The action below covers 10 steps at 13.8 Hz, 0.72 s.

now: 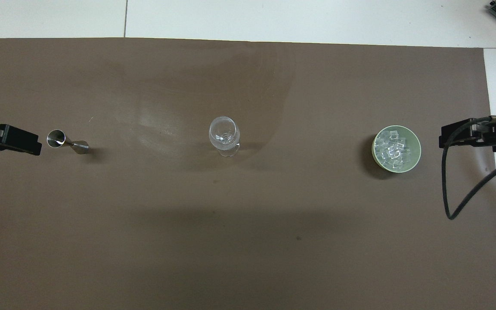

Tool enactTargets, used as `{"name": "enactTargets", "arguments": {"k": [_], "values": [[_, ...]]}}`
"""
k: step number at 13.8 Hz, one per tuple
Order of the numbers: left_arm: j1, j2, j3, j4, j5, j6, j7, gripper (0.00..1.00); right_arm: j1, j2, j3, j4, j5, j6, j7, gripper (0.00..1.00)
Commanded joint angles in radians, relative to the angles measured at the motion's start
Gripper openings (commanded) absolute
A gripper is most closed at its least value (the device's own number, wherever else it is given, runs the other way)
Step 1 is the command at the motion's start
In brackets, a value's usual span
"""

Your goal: Pour wine and add ice with both arms

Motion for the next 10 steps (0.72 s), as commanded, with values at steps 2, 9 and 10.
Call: {"name": "enactTargets", "arguments": {"k": [2, 9, 10], "values": [[-0.023, -0.027, 0.010, -0.033, 0.021, 0.004, -0.005, 1.00, -0.002, -0.021, 0.002, -0.024, 0.004, 0.005, -0.012, 1.00], [-0.028, -0.046, 0.004, -0.064, 0.016, 0.010, -0.014, 1.00, -0.002, -0.021, 0.000, -0.024, 0.005, 0.005, -0.012, 1.00], [-0.026, -0.046, 0.004, -0.059, 0.010, 0.006, -0.038, 1.00, -0.002, -0.021, 0.002, -0.024, 0.005, 0.005, -0.012, 1.00]]}}
